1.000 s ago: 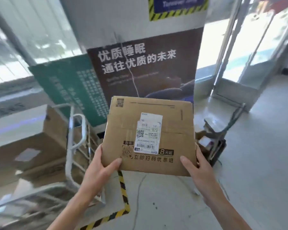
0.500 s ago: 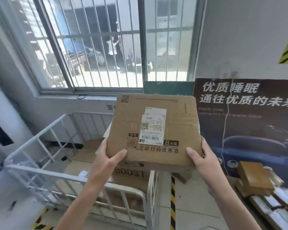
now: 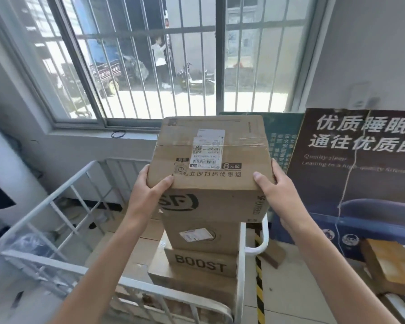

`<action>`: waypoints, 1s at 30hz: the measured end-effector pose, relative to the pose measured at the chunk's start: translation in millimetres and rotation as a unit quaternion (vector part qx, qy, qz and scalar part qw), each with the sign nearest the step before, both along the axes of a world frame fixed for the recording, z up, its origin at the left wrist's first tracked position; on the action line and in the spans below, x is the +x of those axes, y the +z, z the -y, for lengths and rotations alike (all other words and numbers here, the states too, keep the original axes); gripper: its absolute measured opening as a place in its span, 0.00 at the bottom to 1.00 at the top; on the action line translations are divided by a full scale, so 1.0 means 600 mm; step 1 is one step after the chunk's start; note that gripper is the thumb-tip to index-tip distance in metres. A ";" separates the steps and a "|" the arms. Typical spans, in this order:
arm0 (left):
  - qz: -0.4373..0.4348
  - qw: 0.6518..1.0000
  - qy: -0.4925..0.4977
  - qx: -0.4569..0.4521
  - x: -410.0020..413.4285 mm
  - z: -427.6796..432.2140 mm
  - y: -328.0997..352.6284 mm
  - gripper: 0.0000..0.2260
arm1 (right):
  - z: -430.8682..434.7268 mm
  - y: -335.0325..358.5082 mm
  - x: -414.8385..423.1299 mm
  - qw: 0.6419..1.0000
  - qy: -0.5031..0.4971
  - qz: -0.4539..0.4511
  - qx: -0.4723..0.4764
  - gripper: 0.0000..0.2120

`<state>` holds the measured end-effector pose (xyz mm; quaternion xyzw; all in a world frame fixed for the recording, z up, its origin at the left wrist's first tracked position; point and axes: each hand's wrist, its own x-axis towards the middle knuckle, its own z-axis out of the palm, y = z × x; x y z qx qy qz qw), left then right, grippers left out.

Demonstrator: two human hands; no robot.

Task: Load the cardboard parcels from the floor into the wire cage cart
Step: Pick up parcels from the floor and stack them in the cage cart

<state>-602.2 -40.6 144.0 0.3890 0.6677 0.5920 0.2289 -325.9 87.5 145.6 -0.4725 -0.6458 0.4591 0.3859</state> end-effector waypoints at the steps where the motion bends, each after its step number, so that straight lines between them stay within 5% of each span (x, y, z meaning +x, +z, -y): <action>1: 0.001 1.000 0.005 0.000 -0.014 -0.019 -0.002 0.22 | -0.022 -0.003 -0.016 1.000 0.001 -0.001 -0.003 0.38; 8: -0.004 0.998 0.035 -0.049 -0.112 -0.134 -0.018 0.22 | -0.140 -0.031 -0.107 0.998 0.001 0.059 -0.013 0.37; 11: -0.012 0.993 0.031 -0.114 -0.134 -0.159 -0.050 0.38 | -0.156 -0.059 -0.136 0.982 -0.011 0.185 -0.025 0.36; 14: -0.027 0.987 0.018 -0.160 -0.141 -0.166 -0.082 0.44 | -0.154 -0.090 -0.150 0.966 -0.044 0.254 0.000 0.33; 22: -0.050 0.989 -0.027 -0.135 -0.163 -0.158 -0.122 0.47 | -0.124 -0.109 -0.162 0.973 -0.137 0.185 0.007 0.38; 30: 0.103 0.989 -0.066 -0.079 -0.240 -0.097 -0.178 0.27 | -0.009 -0.155 -0.192 0.966 -0.250 0.034 -0.055 0.38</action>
